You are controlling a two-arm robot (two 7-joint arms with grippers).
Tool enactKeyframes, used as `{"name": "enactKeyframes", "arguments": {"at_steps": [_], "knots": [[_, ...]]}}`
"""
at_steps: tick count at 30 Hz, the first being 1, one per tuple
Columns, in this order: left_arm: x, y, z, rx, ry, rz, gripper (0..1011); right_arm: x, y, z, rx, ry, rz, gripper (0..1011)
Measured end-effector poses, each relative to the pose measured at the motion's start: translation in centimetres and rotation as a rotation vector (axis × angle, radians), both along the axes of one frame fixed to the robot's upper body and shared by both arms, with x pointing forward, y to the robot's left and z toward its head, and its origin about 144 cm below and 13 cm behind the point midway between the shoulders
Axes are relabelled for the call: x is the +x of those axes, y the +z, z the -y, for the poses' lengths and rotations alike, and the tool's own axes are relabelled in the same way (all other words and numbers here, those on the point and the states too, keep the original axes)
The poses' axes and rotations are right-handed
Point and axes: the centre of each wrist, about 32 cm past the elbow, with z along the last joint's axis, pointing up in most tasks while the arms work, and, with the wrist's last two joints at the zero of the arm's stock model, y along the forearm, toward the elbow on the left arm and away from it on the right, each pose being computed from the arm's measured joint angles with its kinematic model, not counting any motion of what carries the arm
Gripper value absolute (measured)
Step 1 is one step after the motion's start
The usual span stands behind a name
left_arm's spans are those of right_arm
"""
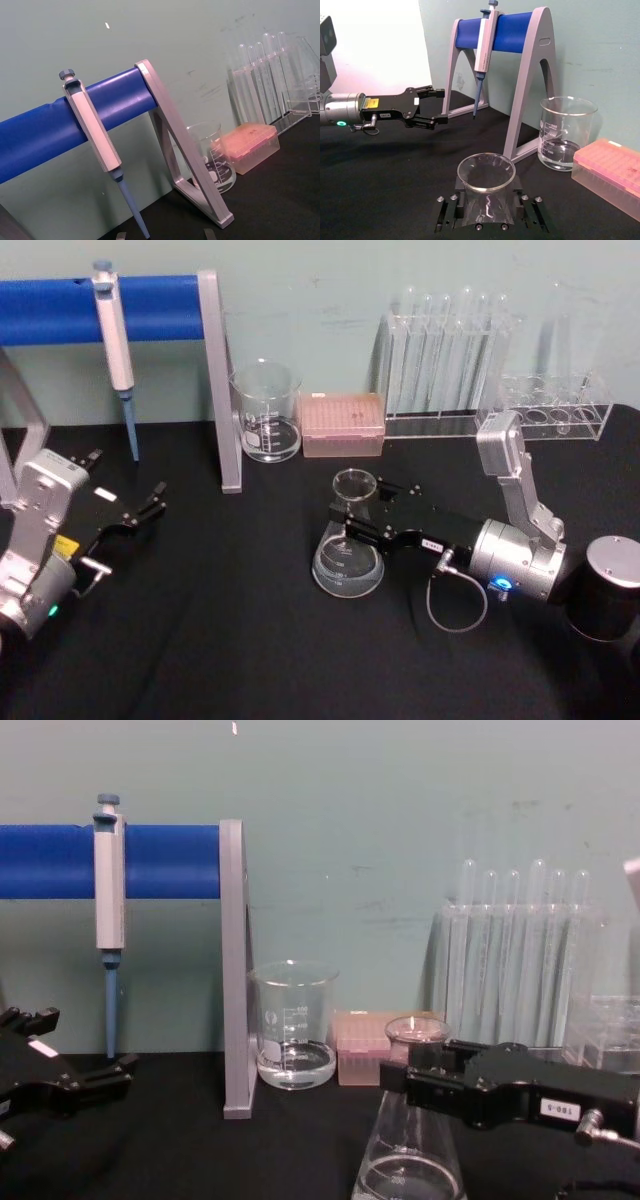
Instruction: Grasp the erlenmeyer flask with one hand, shake it three times, then place it back.
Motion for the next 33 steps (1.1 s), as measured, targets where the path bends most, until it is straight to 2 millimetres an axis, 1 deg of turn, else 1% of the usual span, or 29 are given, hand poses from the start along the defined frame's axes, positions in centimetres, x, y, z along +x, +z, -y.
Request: {"name": "enactKeyframes", "arguments": {"at_steps": [3,4,6,22,28,33], "knots": [[0.0,0.0,0.0,0.0,0.0,0.0,1001,0.0,0.0,0.0,0.0,0.0,0.0,503],[0.0,0.0,0.0,0.0,0.0,0.0,1001,0.0,0.0,0.0,0.0,0.0,0.0,460],[0.0,0.0,0.0,0.0,0.0,0.0,1001,0.0,0.0,0.0,0.0,0.0,0.0,451],[0.0,0.0,0.0,0.0,0.0,0.0,1001,0.0,0.0,0.0,0.0,0.0,0.0,451],[0.0,0.0,0.0,0.0,0.0,0.0,1001,-0.35,0.19,0.12,0.004,-0.015,-0.011,451],[0.0,0.0,0.0,0.0,0.0,0.0,1001,-0.93,0.73,0.35,0.035,-0.068,-0.021,451]]}}
